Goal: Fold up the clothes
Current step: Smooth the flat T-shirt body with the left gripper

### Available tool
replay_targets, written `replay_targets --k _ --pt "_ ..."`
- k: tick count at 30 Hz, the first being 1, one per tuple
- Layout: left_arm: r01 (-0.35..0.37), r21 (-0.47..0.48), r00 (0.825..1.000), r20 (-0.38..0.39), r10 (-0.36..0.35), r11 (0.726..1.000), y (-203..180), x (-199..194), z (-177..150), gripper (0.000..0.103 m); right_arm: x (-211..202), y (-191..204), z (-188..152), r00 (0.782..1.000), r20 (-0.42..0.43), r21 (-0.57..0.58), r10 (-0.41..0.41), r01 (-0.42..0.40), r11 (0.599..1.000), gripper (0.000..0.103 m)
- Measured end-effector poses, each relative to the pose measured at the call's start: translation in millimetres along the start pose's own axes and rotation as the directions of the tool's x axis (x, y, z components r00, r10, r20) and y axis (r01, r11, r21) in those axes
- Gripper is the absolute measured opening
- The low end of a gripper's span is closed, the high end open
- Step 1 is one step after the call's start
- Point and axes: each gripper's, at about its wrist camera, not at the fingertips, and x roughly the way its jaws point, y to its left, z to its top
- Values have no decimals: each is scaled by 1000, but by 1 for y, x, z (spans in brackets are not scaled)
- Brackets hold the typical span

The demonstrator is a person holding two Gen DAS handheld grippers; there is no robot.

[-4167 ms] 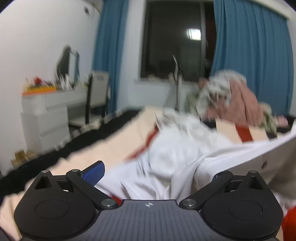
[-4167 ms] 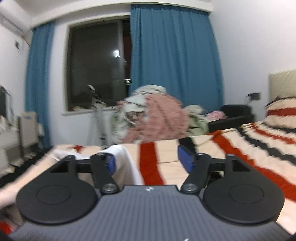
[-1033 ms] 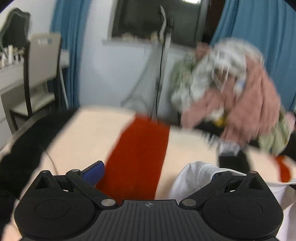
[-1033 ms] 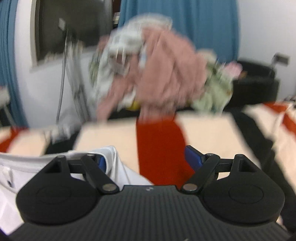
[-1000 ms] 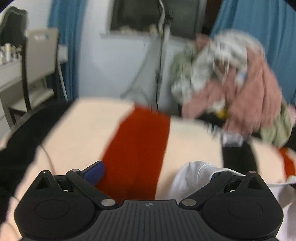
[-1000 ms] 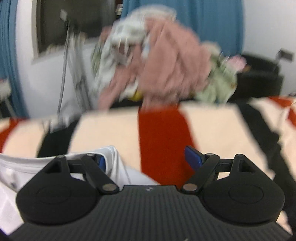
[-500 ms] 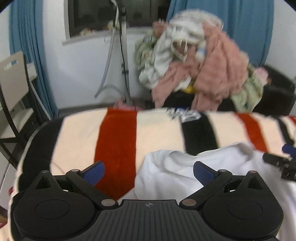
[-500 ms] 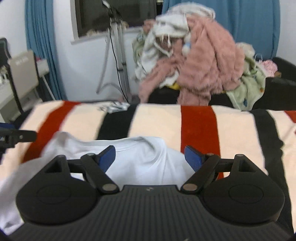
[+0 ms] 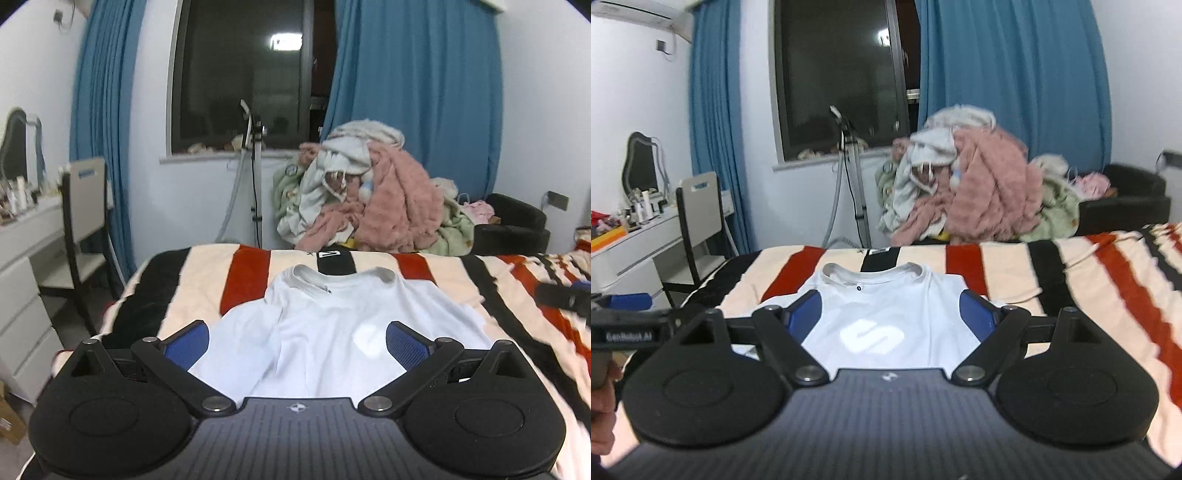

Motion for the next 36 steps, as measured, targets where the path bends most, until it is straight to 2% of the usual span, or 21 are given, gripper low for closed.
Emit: replay_targets --k 3,8,10,15,16,17,18,19,21,22,23,24,25,29,33,36 --pt "12 -7 998 60 -12 1000 -1 -48 -30 103 -30 -1 -18 999 38 -7 -2 2 1000 83" --pt "23 -52 999 39 -21 998 4 -74 -75 103 -71 -6 -46 996 86 11 6 -7 1000 83" --pt "19 -73 1000 21 -17 997 7 -75 -84 103 -72 -12 -51 996 89 32 26 -29 999 83" --pt "-16 -136 1000 -4 15 991 17 -68 -87 103 -64 -17 -55 995 99 5 -10 10 1000 83" --pt "-20 -151 1000 -7 19 988 20 -64 -86 103 -63 -18 -56 995 97 12 -7 6 1000 81" --pt "-23 -163 1000 -11 21 986 22 -62 -86 103 -61 -19 -57 996 94 13 -8 6 1000 73" --pt "-27 -173 1000 -17 24 984 25 -60 -87 103 -60 -17 -59 996 89 3 -22 22 1000 57" --pt "-32 -183 999 -24 28 983 27 -57 -88 103 -59 -15 -61 996 84 -7 -36 36 999 56" --pt "-41 -211 998 -49 31 977 31 -50 -88 103 -56 -15 -63 996 84 -12 -28 29 1000 57" --pt "-42 -234 998 -64 28 971 33 -45 -89 103 -54 -13 -65 996 81 -15 -21 23 1000 63" --pt "-42 -259 997 -80 22 965 36 -40 -90 103 -52 -12 -66 997 78 -17 -15 16 1000 73" --pt "-42 -286 996 -92 16 957 40 -34 -90 103 -50 -11 -68 997 75 -19 -8 10 1000 97" --pt "-41 -314 995 -103 9 948 45 -28 -91 103 -48 -10 -69 997 72 -22 -2 3 1000 103" --pt "-82 -439 988 -154 16 895 74 6 -91 103 -40 -5 -74 998 60 -31 24 -22 999 103" --pt "-162 -582 976 -211 44 797 118 55 -90 99 -33 0 -80 998 48 -39 50 -48 998 103" --pt "-196 -678 972 -232 47 709 152 94 -97 93 -20 0 -86 999 19 -32 43 -43 999 103"
